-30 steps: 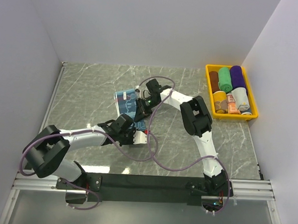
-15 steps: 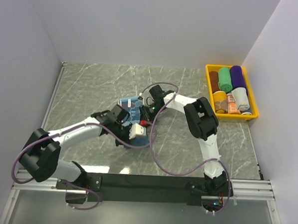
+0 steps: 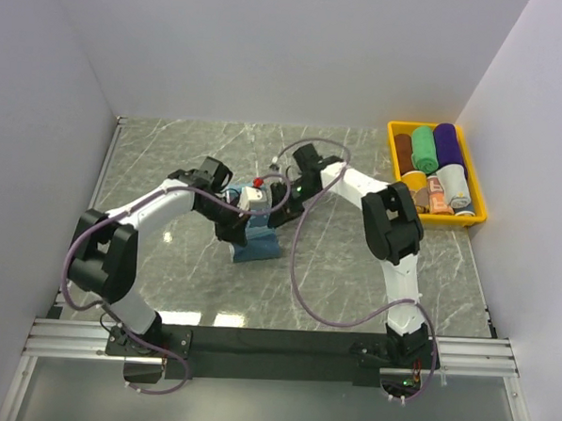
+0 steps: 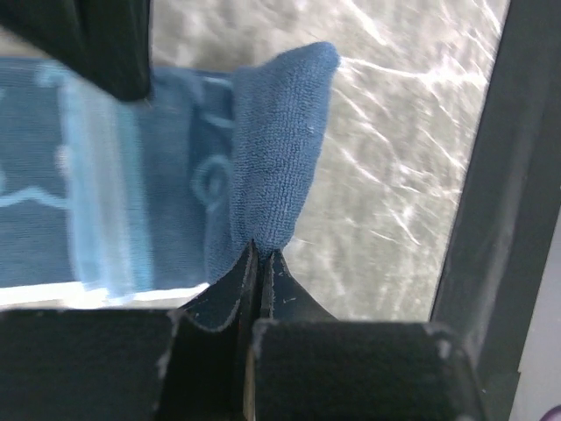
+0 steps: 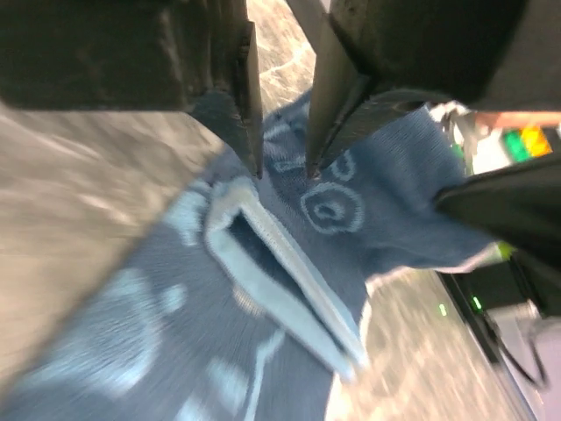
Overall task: Roll the towels
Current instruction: Roll the towel
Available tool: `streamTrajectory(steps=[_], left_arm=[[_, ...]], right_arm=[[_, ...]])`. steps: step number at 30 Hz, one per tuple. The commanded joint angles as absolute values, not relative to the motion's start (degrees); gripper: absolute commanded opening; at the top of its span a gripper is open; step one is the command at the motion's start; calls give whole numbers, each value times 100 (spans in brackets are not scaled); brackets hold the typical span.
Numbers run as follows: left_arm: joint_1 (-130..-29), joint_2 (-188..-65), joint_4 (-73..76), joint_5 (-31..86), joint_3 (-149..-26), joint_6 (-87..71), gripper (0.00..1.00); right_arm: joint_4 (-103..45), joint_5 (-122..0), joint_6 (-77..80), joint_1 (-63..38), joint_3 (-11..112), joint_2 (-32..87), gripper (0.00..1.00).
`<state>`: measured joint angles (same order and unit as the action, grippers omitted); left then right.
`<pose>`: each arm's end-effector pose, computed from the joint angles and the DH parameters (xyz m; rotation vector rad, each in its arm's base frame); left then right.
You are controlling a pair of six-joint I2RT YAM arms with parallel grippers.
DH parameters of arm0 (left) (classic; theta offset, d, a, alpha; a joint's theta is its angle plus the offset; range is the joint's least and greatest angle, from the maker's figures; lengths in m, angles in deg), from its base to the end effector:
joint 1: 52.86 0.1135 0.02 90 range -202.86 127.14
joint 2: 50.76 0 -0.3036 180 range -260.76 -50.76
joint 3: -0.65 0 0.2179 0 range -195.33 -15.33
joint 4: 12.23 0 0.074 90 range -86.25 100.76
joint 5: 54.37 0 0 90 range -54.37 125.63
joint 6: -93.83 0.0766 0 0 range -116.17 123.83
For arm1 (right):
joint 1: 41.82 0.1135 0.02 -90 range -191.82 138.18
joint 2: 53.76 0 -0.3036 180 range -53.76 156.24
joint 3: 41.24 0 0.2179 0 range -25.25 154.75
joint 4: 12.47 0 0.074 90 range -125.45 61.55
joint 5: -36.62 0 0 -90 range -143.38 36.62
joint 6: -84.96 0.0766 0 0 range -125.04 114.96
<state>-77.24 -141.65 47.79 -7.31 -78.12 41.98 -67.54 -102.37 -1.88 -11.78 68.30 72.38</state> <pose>0.2314 -0.1621 0.2475 1.4800 2.1294 -0.9619 0.3580 0.2738 0.1785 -0.8460 2.6598 1.3437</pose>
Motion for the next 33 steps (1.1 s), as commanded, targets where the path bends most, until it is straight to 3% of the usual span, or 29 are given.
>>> streamTrajectory(steps=[1, 6, 16, 28, 33], left_arm=[[-7493, -14496, 5034, -1060, -8283, 4373, 2], [-7334, -15024, 5043, -1043, -8713, 4391, 4], [-6868, -16298, 4770, -1078, -9373, 4084, 5], [-6815, -16554, 4832, -1016, -9619, 4154, 11], [-6763, -16502, 4726, -963, -9488, 4093, 16]], right_arm=[[-6844, -10075, -214, -1606, 7414, 6718, 37], [-7047, -10399, -250, -1888, 7609, 6665, 41], [-6335, -11182, 550, -1809, 6502, 6242, 40], [-5535, -11473, 1745, -1379, 6738, 6787, 41], [-5561, -11044, 1685, -1238, 6834, 7173, 41]])
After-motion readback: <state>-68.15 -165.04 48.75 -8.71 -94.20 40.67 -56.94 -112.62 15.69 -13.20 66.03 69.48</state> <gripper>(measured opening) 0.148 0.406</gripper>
